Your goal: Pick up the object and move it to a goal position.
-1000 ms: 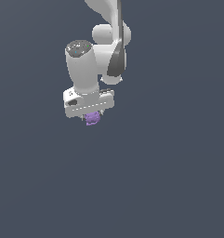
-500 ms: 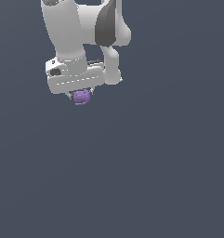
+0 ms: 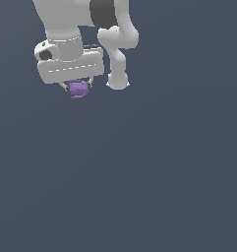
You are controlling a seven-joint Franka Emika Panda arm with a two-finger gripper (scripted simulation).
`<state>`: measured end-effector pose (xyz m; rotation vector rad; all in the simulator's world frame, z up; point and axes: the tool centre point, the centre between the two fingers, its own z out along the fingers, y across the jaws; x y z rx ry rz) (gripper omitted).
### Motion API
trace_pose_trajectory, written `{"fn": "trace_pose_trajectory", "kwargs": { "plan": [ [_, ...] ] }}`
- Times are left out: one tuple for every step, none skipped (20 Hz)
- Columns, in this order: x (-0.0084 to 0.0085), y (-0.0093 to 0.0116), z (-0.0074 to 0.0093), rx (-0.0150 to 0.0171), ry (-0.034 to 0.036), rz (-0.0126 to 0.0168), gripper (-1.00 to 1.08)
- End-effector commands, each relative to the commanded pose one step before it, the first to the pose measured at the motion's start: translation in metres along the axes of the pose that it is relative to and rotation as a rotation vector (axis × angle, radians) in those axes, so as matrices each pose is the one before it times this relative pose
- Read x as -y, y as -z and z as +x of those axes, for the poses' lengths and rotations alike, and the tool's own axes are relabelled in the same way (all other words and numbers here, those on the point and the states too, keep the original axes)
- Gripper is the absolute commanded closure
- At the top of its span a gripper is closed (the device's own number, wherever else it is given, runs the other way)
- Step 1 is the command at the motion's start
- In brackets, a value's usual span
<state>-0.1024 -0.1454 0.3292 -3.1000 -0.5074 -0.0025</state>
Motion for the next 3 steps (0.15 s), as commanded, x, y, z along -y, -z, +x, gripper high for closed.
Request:
{"fn": "trace_pose_trajectory", "kwargs": {
  "plan": [
    [-0.00142,0.00419,-0.00175,0.00128,0.00063,0.00048,1.08],
    [-0.0004,0.0004,0.00005,0.0,0.0,0.0,1.08],
    [0.00008,0.00005,0.00025,0.00036,0.00008,-0.00059,1.08]
  ]
}}
